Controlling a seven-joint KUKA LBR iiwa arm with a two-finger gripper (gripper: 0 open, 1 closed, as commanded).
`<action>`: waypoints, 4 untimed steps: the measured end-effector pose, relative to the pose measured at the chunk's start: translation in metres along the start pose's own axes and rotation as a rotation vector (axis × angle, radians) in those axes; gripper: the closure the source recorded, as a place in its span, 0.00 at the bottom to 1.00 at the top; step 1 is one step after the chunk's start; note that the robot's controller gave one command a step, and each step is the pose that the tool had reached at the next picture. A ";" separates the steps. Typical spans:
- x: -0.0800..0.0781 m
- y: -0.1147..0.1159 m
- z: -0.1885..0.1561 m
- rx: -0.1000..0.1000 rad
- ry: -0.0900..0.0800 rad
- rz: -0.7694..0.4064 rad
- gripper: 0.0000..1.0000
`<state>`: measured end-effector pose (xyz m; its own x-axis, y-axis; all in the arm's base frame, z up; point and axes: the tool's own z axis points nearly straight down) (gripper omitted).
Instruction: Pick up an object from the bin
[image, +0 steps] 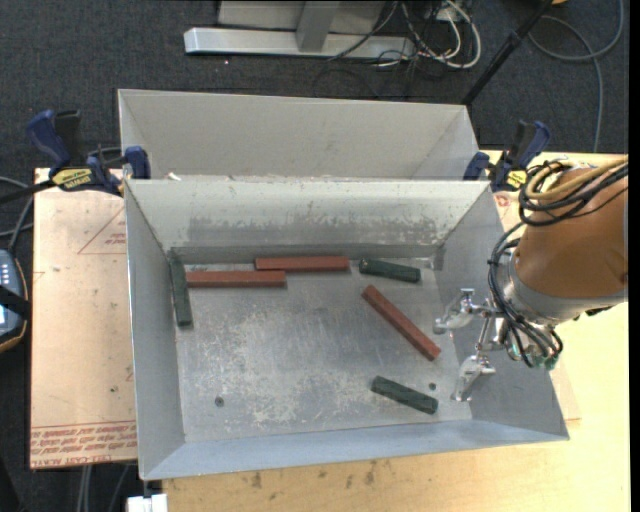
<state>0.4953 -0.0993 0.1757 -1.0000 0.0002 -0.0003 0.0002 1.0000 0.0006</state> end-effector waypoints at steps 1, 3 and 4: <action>0.012 0.028 0.098 -0.001 -0.005 0.068 1.00; 0.013 0.028 0.096 -0.001 -0.003 0.068 1.00; 0.013 0.028 0.043 0.000 -0.001 0.061 1.00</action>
Offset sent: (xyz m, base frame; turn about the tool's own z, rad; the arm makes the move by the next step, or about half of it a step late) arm 0.0000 0.0000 0.0000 0.0000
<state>0.4819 -0.0711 0.1328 -0.9981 0.0616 -0.0011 0.0616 0.9981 0.0010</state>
